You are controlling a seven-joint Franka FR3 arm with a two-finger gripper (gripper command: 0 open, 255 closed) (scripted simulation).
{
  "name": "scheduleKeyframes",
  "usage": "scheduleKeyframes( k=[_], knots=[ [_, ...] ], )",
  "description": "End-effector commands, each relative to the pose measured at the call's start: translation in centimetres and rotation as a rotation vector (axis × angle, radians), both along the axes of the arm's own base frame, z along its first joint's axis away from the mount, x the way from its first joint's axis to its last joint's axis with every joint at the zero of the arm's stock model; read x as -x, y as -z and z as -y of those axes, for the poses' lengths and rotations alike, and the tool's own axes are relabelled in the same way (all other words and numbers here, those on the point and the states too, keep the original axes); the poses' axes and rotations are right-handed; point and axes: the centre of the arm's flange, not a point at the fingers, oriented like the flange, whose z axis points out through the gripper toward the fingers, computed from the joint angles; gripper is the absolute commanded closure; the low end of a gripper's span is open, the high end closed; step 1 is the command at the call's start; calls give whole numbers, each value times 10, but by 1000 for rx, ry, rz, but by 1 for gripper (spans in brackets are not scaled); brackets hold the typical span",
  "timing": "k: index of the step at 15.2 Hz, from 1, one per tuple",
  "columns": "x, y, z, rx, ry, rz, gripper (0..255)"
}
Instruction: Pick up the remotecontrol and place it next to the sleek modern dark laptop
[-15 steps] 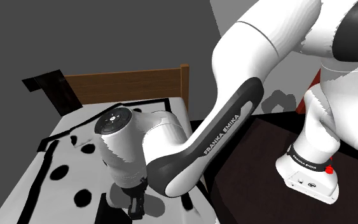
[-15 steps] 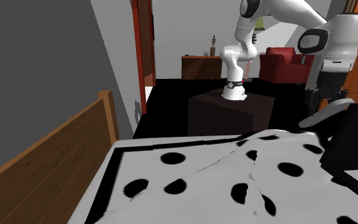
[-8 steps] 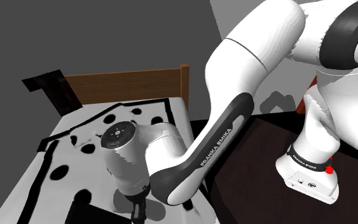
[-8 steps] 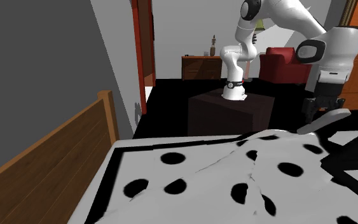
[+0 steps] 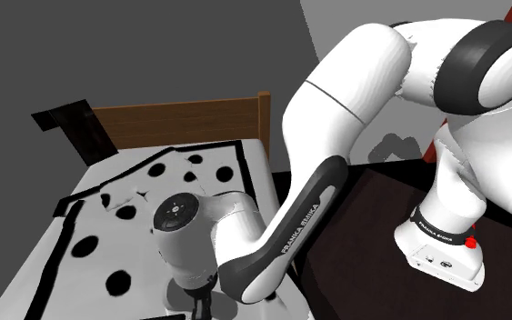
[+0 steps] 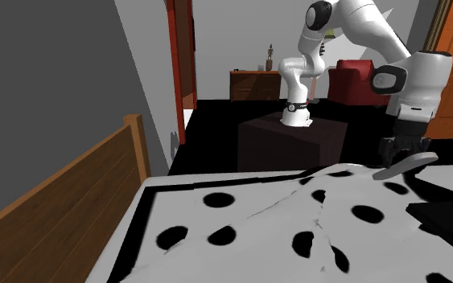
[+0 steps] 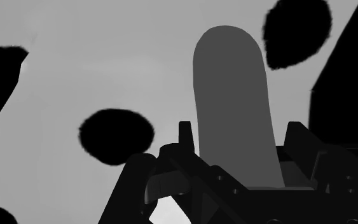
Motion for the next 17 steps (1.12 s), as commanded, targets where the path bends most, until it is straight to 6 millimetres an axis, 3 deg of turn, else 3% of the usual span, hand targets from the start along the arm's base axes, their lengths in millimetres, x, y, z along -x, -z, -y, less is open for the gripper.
scheduleKeyframes(
  k=[1,17],
  knots=[
    [0,10,0,-1,0,0,255],
    [0,93,0,-1,0,0,255]
  ],
)
